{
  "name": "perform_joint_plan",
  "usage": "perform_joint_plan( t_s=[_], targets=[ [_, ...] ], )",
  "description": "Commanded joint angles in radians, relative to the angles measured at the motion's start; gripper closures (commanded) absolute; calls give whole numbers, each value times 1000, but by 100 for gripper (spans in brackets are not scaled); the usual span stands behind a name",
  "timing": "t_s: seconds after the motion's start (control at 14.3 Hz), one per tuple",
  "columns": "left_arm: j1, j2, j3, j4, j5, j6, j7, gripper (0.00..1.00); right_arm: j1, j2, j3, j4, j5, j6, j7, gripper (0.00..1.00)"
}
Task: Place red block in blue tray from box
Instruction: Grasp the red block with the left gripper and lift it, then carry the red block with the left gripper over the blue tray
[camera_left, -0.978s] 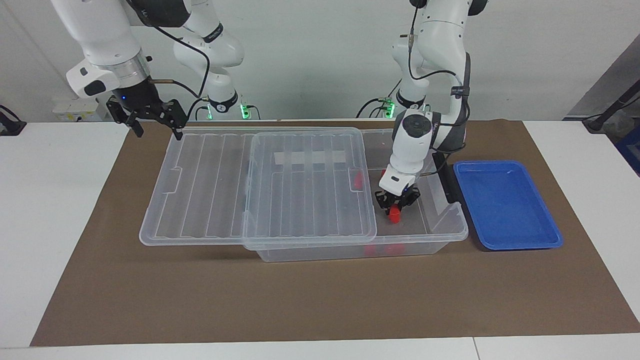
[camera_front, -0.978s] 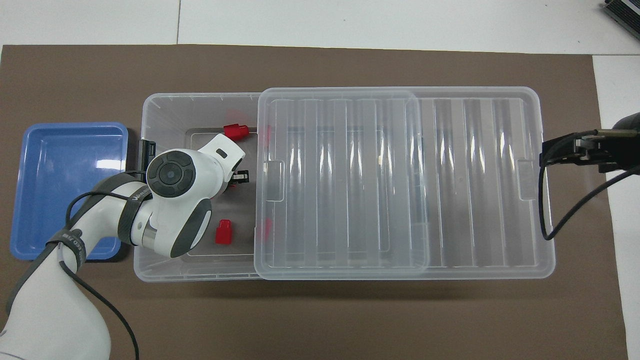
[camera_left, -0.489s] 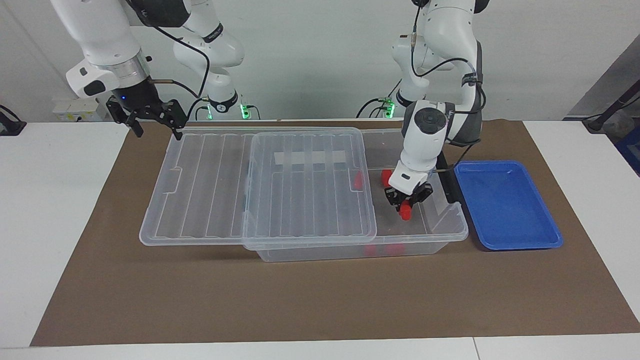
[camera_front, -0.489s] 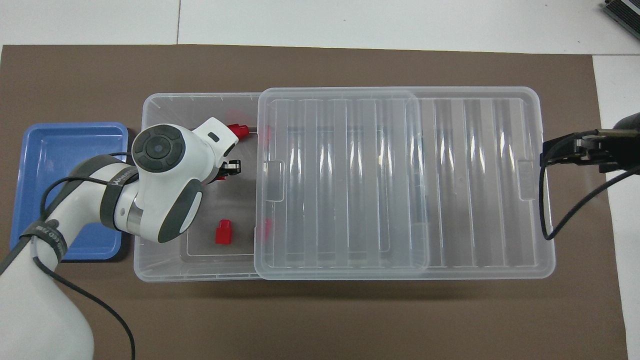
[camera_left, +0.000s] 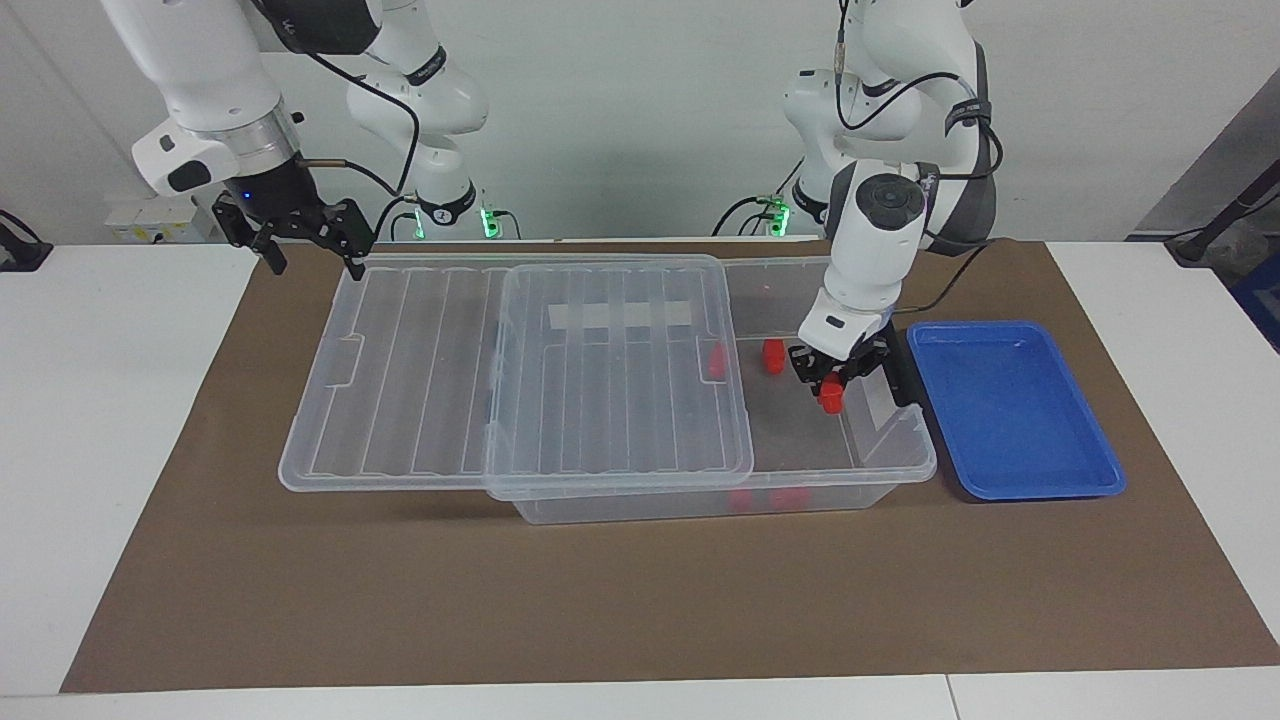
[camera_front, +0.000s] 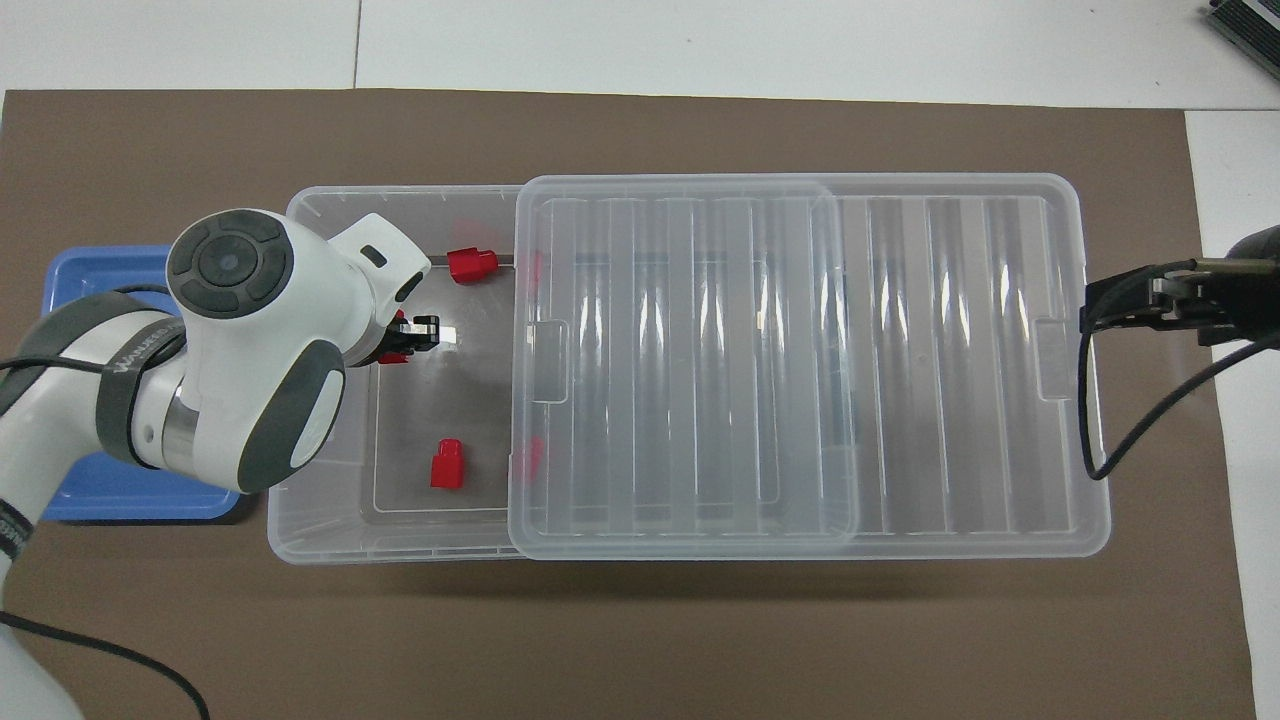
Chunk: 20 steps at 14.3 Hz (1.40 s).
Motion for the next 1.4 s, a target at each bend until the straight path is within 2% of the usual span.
perform_joint_plan(
  t_s=[0.0,0.28,0.49,0.7,0.98,1.33],
  targets=[
    [7,-45,-3,26,1,-98,32,100,-11,4,5,12,1,-10,-14,0],
    [12,-73,6,96,-14,-230,62,100,-11,4,5,12,1,-10,-14,0],
    [90,-134,7,97,-59,-278,159,100,-11,4,5,12,1,-10,-14,0],
    [209,-177,7,99,-76,-336,332,100,-11,4,5,12,1,-10,-14,0],
    [312,-188,7,103,-80,-344,403,100,-13,1,3,7,1,-17,-15,0],
    [466,-197,14,79,-79,-317,607,100,-31,1,2,-31,3,52,-22,5]
  ],
)
